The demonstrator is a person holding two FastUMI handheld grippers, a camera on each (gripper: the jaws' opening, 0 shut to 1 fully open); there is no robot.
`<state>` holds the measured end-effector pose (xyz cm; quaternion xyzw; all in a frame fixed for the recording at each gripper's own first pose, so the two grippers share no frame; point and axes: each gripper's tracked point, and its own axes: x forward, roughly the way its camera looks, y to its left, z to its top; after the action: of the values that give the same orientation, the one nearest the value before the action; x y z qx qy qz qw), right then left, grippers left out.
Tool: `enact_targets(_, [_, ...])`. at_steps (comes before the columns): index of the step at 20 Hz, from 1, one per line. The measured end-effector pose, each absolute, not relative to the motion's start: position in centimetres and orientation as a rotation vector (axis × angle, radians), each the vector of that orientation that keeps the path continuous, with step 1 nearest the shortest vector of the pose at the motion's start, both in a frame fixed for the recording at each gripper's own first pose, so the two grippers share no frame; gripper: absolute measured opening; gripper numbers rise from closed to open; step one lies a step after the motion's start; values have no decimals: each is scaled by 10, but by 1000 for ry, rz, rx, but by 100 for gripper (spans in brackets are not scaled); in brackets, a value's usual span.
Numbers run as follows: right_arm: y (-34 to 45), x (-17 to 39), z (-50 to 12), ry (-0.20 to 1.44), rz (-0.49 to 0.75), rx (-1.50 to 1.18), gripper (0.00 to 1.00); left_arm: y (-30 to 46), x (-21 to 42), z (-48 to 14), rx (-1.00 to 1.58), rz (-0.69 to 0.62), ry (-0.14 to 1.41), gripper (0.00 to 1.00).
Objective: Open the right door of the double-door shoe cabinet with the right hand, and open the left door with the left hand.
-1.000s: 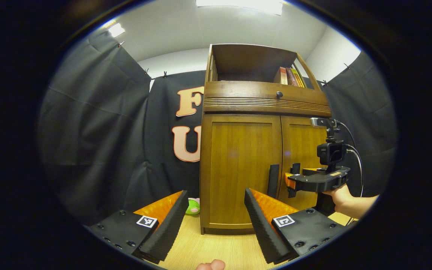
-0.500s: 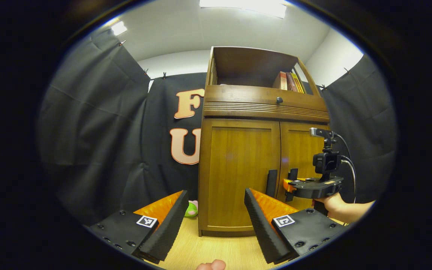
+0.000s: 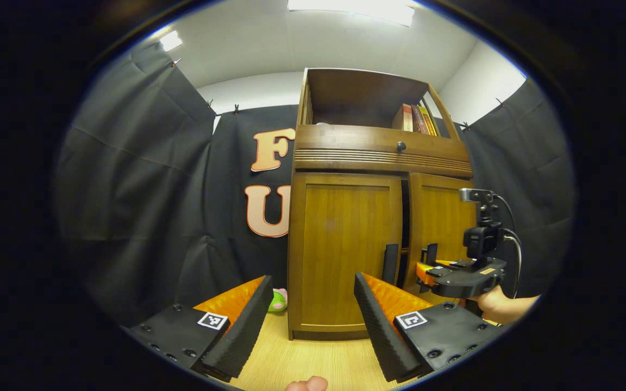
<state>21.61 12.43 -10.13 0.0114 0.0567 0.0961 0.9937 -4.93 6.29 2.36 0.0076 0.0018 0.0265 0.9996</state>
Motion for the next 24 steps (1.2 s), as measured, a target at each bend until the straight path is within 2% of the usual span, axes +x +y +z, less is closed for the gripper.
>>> enact_targets(1, [121, 208, -100, 108, 194, 37, 32, 62, -49, 23, 18, 50, 8, 98])
enact_targets(2, [119, 204, -101, 113, 194, 53, 31, 61, -49, 22, 20, 47, 10, 94])
enact_targets(6, [108, 181, -102, 115, 196, 52, 31, 47, -46, 22, 16, 21, 15, 97])
enact_targets(17, [59, 120, -104, 205, 189, 90, 30, 2, -39, 11, -9, -38, 35, 95])
enact_targets(18, [52, 114, -104, 212, 185, 95, 30, -2, -39, 9, -14, -41, 39, 99])
enact_targets(20, [38, 102, -104, 222, 181, 89, 30, -10, -35, 6, -18, -48, 45, 95])
enact_targets(24, [15, 86, -106, 235, 168, 74, 28, -24, -27, 6, -9, -47, 41, 96])
